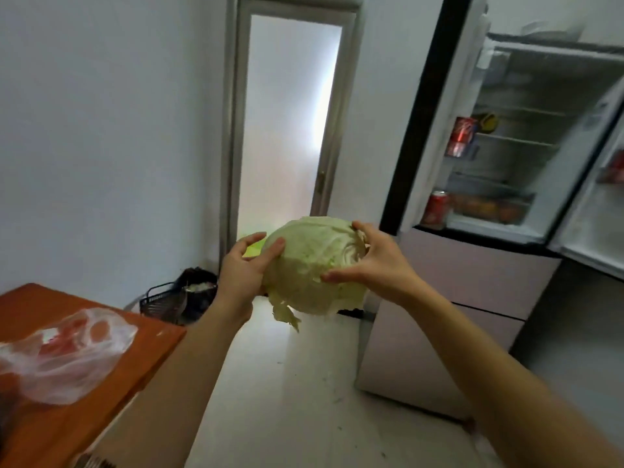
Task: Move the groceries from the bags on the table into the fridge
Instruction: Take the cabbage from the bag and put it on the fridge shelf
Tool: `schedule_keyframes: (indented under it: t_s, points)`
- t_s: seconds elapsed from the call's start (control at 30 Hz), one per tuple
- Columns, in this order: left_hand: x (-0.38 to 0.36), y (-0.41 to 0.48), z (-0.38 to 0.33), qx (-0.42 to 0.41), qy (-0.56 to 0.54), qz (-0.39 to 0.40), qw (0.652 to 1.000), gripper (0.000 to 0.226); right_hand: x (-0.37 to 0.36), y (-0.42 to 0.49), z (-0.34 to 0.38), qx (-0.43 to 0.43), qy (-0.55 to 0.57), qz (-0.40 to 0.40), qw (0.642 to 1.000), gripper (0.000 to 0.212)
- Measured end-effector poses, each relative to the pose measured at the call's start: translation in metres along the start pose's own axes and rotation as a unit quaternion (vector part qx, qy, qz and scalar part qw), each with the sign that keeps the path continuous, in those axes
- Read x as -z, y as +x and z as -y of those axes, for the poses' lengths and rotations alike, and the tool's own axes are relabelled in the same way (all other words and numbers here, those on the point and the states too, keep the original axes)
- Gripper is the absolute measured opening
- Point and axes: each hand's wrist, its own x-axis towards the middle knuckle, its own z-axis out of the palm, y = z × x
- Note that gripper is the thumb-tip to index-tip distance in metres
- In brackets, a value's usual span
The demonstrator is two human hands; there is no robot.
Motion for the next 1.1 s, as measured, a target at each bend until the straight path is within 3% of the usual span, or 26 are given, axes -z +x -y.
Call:
schedule_keyframes:
  t_s: [0.2, 0.4, 0.53, 0.67, 0.77, 0.9, 1.1]
  points:
    - [-0.156, 0.064, 0.03, 0.004, 0.002, 0.112, 0.994, 0.028, 0.113, 0.032, -0.096, -0.042, -0.006, -0.095, 0.995, 0.111]
    - [-0.306, 0.143, 0.071, -0.018, 0.018, 0.243, 0.97, 0.062, 0.224, 0.087, -0.193, -0.072, -0.041, -0.174, 0.981, 0.107]
    - [-0.405, 0.201, 0.094, -0.023, 0.007, 0.298, 0.954, 0.063, 0.295, 0.131, -0.251, -0.084, -0.065, -0.202, 0.974, 0.104]
    - [-0.503, 0.25, 0.115, -0.024, -0.013, 0.32, 0.947, 0.06, 0.364, 0.169, -0.304, -0.098, -0.077, -0.235, 0.964, 0.109]
    - [-0.57, 0.279, 0.132, -0.033, -0.018, 0.329, 0.944, 0.061, 0.411, 0.194, -0.347, -0.1, -0.084, -0.253, 0.959, 0.102]
    - [-0.656, 0.311, 0.157, -0.071, -0.022, 0.317, 0.945, 0.044, 0.47, 0.231, -0.409, -0.104, -0.087, -0.268, 0.954, 0.105]
    - [-0.776, 0.37, 0.204, -0.114, -0.039, 0.27, 0.955, 0.056, 0.552, 0.301, -0.509, -0.084, -0.074, -0.269, 0.957, 0.111]
